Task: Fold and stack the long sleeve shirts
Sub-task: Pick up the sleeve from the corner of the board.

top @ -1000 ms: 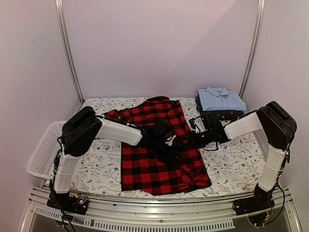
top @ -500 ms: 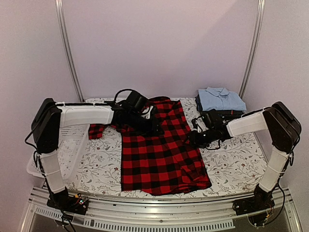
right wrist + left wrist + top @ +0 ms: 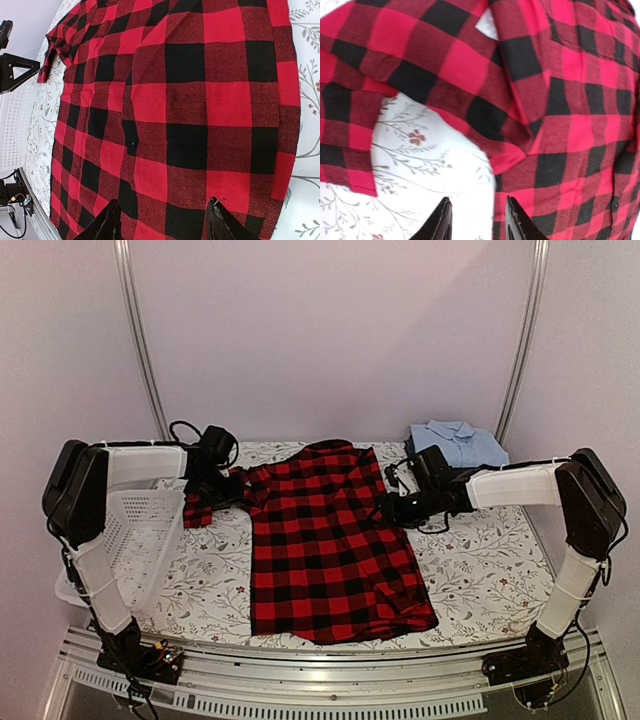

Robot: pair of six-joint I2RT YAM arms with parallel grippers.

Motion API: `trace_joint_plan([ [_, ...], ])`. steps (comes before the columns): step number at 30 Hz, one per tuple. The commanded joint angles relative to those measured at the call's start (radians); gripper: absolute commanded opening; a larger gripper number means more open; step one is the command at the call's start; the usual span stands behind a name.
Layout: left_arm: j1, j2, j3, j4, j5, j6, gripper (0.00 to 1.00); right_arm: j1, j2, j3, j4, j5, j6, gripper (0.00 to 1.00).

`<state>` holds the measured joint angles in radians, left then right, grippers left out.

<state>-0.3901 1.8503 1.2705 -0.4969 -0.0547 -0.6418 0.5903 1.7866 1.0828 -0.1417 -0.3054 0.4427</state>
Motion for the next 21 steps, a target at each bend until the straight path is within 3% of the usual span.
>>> trace_joint_plan([
  [1,0.058,0.049,0.038,-0.053,-0.115,0.043,0.38,0.012,-0.021,0.036,-0.031,-0.006,-0.031,0.57],
  [21,0.152,0.201,0.085,-0.094,-0.221,0.088,0.45,0.012,-0.008,0.061,-0.023,-0.038,-0.042,0.59],
])
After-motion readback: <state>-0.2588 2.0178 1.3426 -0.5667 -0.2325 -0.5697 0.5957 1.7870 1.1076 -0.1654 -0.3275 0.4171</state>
